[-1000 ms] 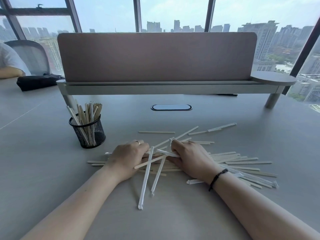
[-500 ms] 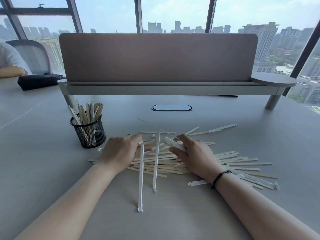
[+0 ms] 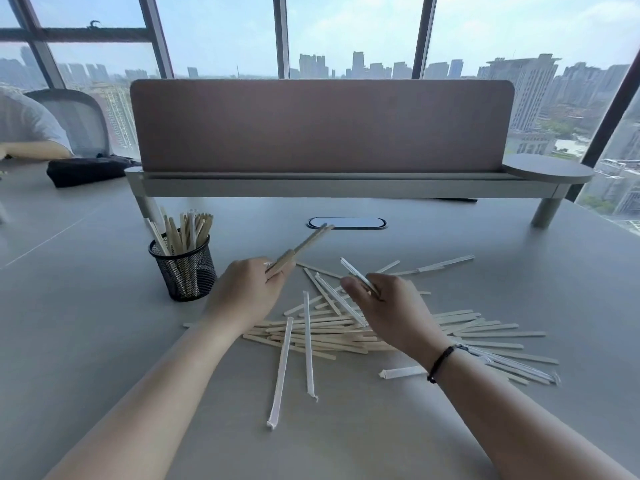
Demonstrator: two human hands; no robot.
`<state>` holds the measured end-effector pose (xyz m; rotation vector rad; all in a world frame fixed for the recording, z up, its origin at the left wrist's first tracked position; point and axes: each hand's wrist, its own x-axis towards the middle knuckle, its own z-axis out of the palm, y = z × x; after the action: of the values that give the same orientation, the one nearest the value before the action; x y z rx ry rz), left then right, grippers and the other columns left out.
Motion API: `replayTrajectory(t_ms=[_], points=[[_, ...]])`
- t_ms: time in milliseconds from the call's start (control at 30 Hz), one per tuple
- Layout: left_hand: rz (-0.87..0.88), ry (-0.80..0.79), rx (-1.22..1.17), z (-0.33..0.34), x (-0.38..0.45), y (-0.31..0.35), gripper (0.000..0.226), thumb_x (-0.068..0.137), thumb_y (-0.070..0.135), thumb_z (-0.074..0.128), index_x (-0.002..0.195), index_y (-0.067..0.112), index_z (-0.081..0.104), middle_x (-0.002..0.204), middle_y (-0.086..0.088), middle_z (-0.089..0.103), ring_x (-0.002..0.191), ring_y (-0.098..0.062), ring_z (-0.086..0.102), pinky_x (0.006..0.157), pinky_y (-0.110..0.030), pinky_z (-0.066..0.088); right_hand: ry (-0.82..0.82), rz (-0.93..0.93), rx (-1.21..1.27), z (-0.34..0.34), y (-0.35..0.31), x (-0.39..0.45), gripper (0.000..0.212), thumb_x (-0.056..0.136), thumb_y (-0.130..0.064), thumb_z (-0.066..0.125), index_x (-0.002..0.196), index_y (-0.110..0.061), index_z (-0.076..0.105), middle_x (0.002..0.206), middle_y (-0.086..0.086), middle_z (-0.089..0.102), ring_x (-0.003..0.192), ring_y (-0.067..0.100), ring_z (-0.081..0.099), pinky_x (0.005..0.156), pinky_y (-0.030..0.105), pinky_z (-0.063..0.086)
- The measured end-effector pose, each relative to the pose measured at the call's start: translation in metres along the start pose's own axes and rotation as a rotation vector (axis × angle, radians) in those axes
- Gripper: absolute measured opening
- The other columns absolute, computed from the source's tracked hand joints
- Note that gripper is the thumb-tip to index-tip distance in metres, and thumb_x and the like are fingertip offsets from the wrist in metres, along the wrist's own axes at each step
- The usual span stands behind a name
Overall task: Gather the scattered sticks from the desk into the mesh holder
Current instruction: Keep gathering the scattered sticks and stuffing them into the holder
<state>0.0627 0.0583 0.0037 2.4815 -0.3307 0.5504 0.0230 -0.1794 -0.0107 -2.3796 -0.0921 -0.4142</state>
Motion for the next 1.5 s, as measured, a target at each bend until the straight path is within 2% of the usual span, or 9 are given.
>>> replayTrajectory(t_ms=[133,333,467,600,700,967,1200,1333,1500], points=[[-0.104,0.052,-0.149,-0.011,0.002,0.009,0.058,0.097,0.049,0.053,0.054,0.018,0.029,0.042,0.006,0.027,0.037,-0.013,0.028,0.043,-0.029,0.02,-0.089,-0.009,-0.17,0.0,-0.03,-0.013,0.071,0.072,-0.09,0.04,0.077,-0.021,0.057,0.058,-0.003,0.059,0.06,0.016,0.058,0.052,0.03,0.044],[-0.265,0.076,-1.014,-0.013,-0.003,0.014,0.054,0.099,0.037,0.057,0.057,0.022,0.026,0.044,0.004,0.02,0.039,-0.011,0.014,0.043,-0.021,0.013,-0.282,-0.04,-0.419,0.022,-0.075,-0.037,0.08,0.063,-0.097,0.037,0.067,-0.018,0.049,0.065,-0.004,0.053,0.064,0.023,0.053,0.055,0.034,0.038],[-0.242,0.104,-1.056,-0.008,-0.019,0.014,0.057,0.099,0.027,0.059,0.053,0.015,0.028,0.044,0.0,0.022,0.038,-0.011,0.018,0.044,-0.026,0.012,-0.334,-0.101,-0.492,0.041,-0.089,-0.036,0.06,0.073,-0.076,0.057,0.068,-0.017,0.045,0.08,0.0,0.059,0.086,0.027,0.063,0.063,0.033,0.037],[-0.248,0.115,-1.013,0.002,-0.034,0.005,0.065,0.092,0.029,0.067,0.056,-0.006,0.027,0.045,-0.006,0.027,0.04,-0.016,0.025,0.044,-0.031,0.021,-0.371,-0.064,-0.497,0.051,-0.09,-0.024,0.036,0.086,-0.053,0.055,0.094,-0.018,0.057,0.108,0.006,0.068,0.101,0.03,0.065,0.069,0.033,0.04],[-0.251,0.114,-0.997,0.006,-0.037,0.001,0.064,0.087,0.034,0.07,0.055,-0.006,0.031,0.045,-0.009,0.031,0.041,-0.019,0.031,0.045,-0.033,0.026,-0.457,-0.027,-0.462,0.052,-0.092,-0.018,0.024,0.089,-0.042,0.054,0.091,-0.018,0.052,0.112,0.008,0.067,0.103,0.03,0.064,0.072,0.032,0.043],[-0.243,0.151,-1.011,0.005,-0.038,0.006,0.055,0.085,0.033,0.071,0.046,0.02,0.034,0.042,-0.006,0.03,0.037,-0.018,0.029,0.045,-0.031,0.028,-0.59,-0.034,-0.466,0.045,-0.09,-0.01,0.032,0.089,-0.027,0.054,0.064,-0.014,0.039,0.067,-0.001,0.043,0.074,0.029,0.05,0.064,0.028,0.037],[-0.279,0.146,-1.01,0.004,-0.038,0.003,0.053,0.086,0.039,0.068,0.048,0.019,0.036,0.043,0.0,0.028,0.035,-0.015,0.023,0.046,-0.023,0.023,-0.531,-0.13,-0.517,0.047,-0.086,-0.01,0.032,0.084,-0.028,0.062,0.062,-0.014,0.044,0.069,0.0,0.046,0.077,0.031,0.051,0.057,0.027,0.037],[-0.314,0.179,-1.041,-0.001,-0.035,-0.001,0.051,0.087,0.037,0.067,0.049,0.019,0.04,0.044,0.001,0.028,0.038,-0.015,0.022,0.046,-0.022,0.022,-0.522,-0.128,-0.526,0.041,-0.084,-0.009,0.035,0.077,-0.041,0.076,0.096,-0.013,0.068,0.103,0.004,0.066,0.098,0.027,0.063,0.077,0.033,0.055],[-0.354,0.182,-1.104,-0.003,-0.034,-0.001,0.053,0.095,0.024,0.064,0.05,0.022,0.038,0.043,0.004,0.026,0.035,-0.013,0.02,0.042,-0.019,0.02,-0.618,-0.141,-0.562,0.04,-0.085,-0.008,0.025,0.08,-0.03,0.071,0.073,-0.009,0.06,0.074,0.005,0.058,0.07,0.027,0.057,0.057,0.027,0.046]])
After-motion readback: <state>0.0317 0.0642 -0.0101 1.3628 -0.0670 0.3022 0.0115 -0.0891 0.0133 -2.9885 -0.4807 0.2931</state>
